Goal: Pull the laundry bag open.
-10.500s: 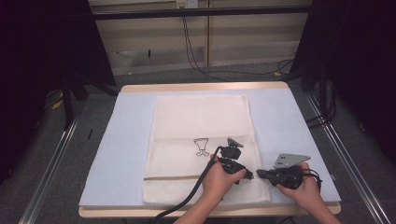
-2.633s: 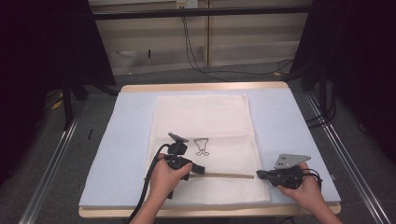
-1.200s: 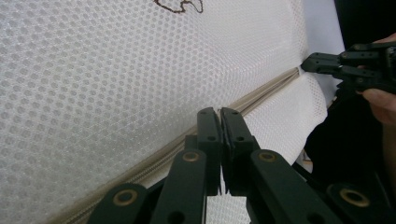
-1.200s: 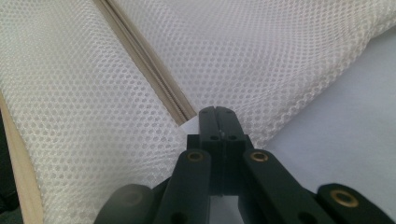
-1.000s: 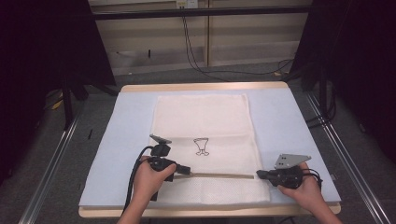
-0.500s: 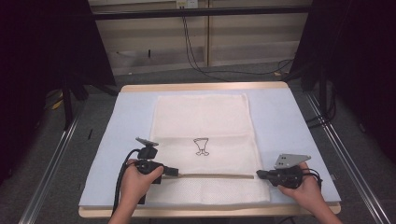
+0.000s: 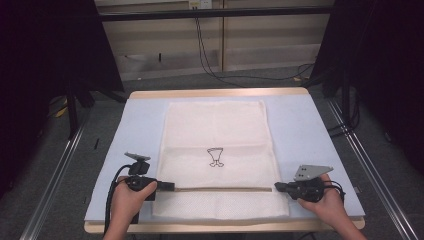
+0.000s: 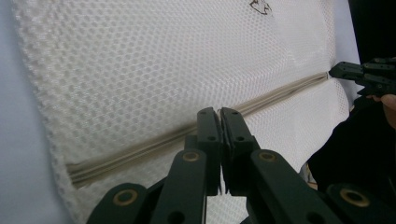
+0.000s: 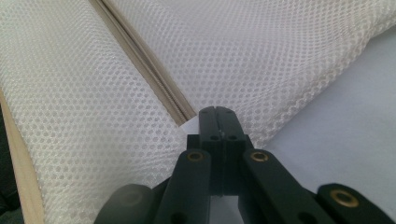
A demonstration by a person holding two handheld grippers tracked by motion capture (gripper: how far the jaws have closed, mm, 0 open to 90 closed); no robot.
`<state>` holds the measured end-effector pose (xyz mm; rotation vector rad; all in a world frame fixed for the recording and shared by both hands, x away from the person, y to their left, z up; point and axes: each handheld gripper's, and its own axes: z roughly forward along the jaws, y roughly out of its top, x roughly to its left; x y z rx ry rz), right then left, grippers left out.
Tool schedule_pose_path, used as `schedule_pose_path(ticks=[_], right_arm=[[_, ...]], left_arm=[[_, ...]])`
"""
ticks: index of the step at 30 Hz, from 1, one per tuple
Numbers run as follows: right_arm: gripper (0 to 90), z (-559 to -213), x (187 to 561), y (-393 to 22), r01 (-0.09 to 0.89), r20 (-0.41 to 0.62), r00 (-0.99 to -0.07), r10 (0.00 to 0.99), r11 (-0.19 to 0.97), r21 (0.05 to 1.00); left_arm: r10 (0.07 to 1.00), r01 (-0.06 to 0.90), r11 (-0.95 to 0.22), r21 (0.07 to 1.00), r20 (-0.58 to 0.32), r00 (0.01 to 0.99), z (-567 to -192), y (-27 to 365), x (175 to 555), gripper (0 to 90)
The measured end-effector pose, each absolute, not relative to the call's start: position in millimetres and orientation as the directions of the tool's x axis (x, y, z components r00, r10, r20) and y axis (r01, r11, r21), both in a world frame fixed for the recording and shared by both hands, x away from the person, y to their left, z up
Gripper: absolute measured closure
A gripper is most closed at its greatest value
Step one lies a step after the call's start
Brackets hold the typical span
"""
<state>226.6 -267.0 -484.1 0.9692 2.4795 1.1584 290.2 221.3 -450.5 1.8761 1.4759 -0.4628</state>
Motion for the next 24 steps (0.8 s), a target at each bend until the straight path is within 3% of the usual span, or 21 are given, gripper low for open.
schedule_pose_path(ticks=[24], right_arm=[[90.0,-484.1,226.4,-267.3,0.462,0.053,-0.753,0.656,0.47,0.752]], left_arm=[[0.723,0.952,-0.029,0.303,-0.651,0.23,-453.5,268.1,279.3,87.0]])
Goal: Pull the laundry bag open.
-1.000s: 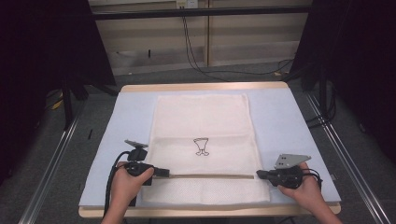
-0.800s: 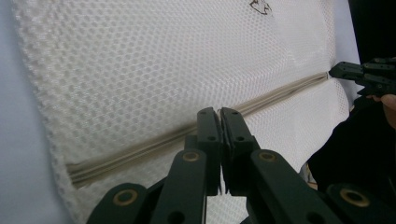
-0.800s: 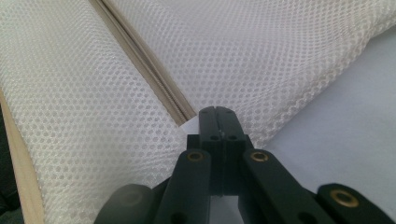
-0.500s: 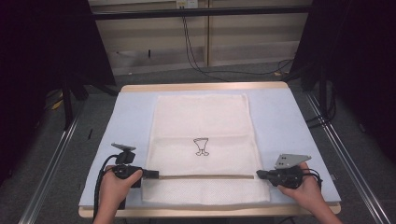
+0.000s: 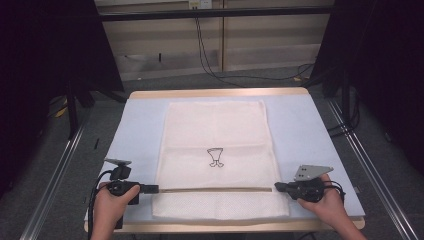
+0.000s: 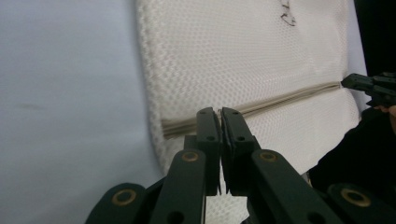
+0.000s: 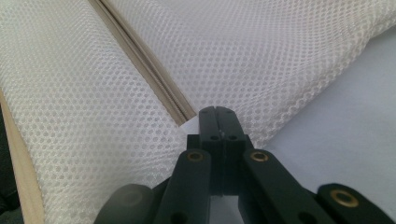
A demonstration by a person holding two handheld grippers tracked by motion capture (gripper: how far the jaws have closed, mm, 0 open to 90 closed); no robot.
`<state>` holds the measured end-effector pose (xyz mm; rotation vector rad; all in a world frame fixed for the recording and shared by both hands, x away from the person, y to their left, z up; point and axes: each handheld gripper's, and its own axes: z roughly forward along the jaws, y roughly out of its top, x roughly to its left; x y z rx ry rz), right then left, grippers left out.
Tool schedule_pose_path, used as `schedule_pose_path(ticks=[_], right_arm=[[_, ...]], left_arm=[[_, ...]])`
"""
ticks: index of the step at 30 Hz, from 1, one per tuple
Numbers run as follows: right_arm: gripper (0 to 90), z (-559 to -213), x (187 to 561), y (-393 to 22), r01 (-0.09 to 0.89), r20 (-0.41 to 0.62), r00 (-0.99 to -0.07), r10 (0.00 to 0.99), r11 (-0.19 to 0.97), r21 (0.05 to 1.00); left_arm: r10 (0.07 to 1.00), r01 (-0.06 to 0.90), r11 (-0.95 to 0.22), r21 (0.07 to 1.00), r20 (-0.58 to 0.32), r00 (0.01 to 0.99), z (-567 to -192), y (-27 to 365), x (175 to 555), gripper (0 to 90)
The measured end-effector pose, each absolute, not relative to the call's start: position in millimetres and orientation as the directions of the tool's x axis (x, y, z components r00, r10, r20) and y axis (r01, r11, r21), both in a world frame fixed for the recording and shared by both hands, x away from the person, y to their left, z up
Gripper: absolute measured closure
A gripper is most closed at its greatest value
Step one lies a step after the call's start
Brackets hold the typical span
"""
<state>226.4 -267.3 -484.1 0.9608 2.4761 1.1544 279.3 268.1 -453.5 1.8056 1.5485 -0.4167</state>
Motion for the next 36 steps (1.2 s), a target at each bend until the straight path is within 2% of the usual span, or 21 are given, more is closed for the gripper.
schedule_pose_path(ticks=[20,21,22,23,25,27,28,29,30,31,32,36], right_arm=[[90.0,-483.7,226.2,-267.0,0.458,0.047,-0.756,0.653,0.477,0.75],[90.0,-483.7,226.2,-267.0,0.458,0.047,-0.756,0.653,0.477,0.75],[90.0,-483.2,225.9,-267.0,0.457,0.043,-0.757,0.652,0.482,0.748],[90.0,-483.2,225.9,-267.0,0.457,0.043,-0.757,0.652,0.482,0.748],[90.0,-483.8,226.2,-267.5,0.456,0.048,-0.757,0.651,0.476,0.752],[90.0,-484.2,226.0,-268.0,0.448,0.049,-0.766,0.641,0.477,0.757],[77.9,-482.9,226.4,-268.6,0.403,0.015,-0.786,0.618,0.494,0.77],[77.9,-482.9,226.4,-268.6,0.403,0.015,-0.786,0.618,0.494,0.77],[61.4,-478.0,227.8,-270.1,0.4,0.047,-0.784,0.619,0.445,0.801],[61.4,-478.0,227.8,-270.1,0.4,0.047,-0.784,0.619,0.445,0.801],[50.4,-470.5,228.2,-274.0,0.364,0.007,-0.764,0.645,0.423,0.83],[43.4,-463.8,228.1,-282.2,0.368,0.023,-0.725,0.688,0.358,0.858]], left_arm=[[0.73,0.951,0.055,0.306,-0.662,0.171,-454.9,303.0,271.5,86.6],[0.73,0.951,0.055,0.306,-0.662,0.171,-454.9,303.0,271.5,90.0],[0.819,0.94,0.056,0.336,-0.553,0.149,-450.9,311.9,269.7,90.0],[0.819,0.94,0.056,0.336,-0.553,0.149,-450.9,311.9,269.7,90.0],[0.742,0.928,0.14,0.345,-0.657,0.133,-450.2,325.8,268.1,90.0],[0.766,0.906,0.136,0.401,-0.623,0.16,-444.5,330.7,266.4,87.5],[0.751,0.899,0.115,0.424,-0.629,0.2,-442.2,328.4,267.1,75.6],[0.751,0.899,0.115,0.424,-0.629,0.2,-442.2,328.4,267.1,68.5],[0.758,0.889,0.107,0.445,-0.615,0.217,-444.9,323.9,269.9,62.0],[0.758,0.889,0.107,0.445,-0.615,0.217,-444.9,323.9,269.9,61.2],[0.765,0.886,0.118,0.448,-0.61,0.206,-446.9,321.3,272.5,59.2],[0.787,0.879,0.099,0.467,-0.577,0.218,-447.2,320.2,273.5,52.7]])
